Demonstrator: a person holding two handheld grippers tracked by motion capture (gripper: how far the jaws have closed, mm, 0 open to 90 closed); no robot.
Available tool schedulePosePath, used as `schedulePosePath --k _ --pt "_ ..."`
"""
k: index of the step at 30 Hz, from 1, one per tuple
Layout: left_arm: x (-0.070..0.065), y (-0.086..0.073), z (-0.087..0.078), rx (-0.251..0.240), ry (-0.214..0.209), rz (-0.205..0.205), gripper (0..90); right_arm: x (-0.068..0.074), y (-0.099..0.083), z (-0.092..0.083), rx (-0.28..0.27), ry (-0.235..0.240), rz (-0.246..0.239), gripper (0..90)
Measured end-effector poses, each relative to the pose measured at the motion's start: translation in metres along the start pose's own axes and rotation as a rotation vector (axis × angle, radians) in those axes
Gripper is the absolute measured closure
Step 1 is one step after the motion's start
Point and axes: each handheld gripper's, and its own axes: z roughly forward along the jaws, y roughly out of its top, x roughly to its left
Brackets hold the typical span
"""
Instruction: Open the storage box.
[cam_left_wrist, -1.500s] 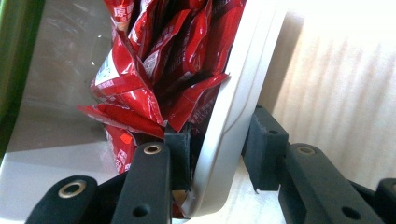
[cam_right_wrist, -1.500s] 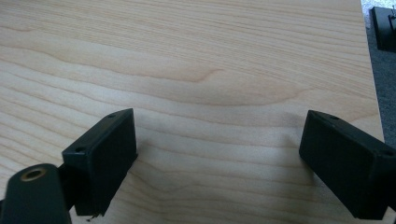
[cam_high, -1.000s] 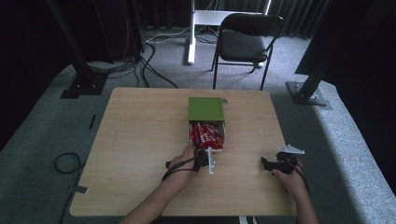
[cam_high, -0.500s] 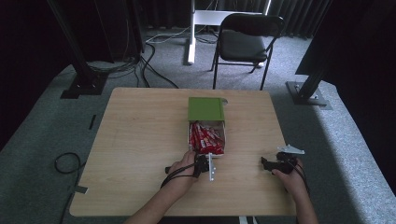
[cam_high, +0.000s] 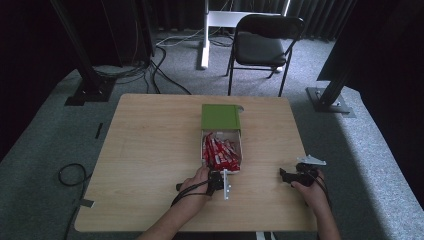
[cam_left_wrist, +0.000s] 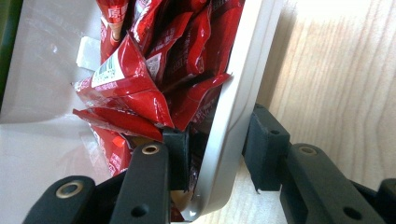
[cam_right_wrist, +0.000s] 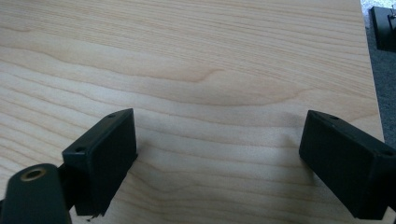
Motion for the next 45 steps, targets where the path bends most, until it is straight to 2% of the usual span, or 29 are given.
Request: schedulePosePath --k 4,22,27,29,34,35,38,40,41,45 --pt "-0.001 -0.001 -0.001 -0.004 -0.002 -0.013 65.7 0.0 0.0 0.0 0.0 0.0 0.0 10.4" --pt "-0.006 -0.001 -0.01 -0.005 -0.01 -0.011 65.5 0.0 0.0 0.0 0.0 -0.002 0.002 10.5" --pt "-0.006 -0.003 -0.011 -0.019 -0.018 -0.034 64.4 0.001 0.0 0.0 0.0 -0.003 0.002 10.5" --pt "-0.006 -0.004 -0.012 -0.034 -0.032 -0.061 62.8 0.001 0.0 0.0 0.0 -0.003 0.003 10.4" --pt "-0.001 -0.007 -0.019 -0.062 -0.085 -0.097 58.8 0.001 0.0 0.0 0.0 -0.004 0.003 10.4" --pt "0.001 -0.008 -0.021 -0.073 -0.097 -0.122 57.0 0.001 0.0 0.0 0.0 -0.004 0.003 10.4" --pt "0.006 -0.008 -0.028 -0.101 -0.119 -0.157 56.0 0.001 0.0 0.0 0.0 -0.004 0.005 10.4" --pt "0.008 -0.008 -0.032 -0.102 -0.13 -0.166 55.9 0.001 0.0 0.0 0.0 -0.004 0.005 10.4" --pt "0.013 -0.008 -0.041 -0.14 -0.157 -0.207 55.9 0.001 0.0 0.0 0.0 -0.004 0.005 10.4" --pt "0.018 -0.007 -0.055 -0.174 -0.191 -0.24 56.0 0.001 0.0 0.0 0.0 -0.004 0.005 10.4"
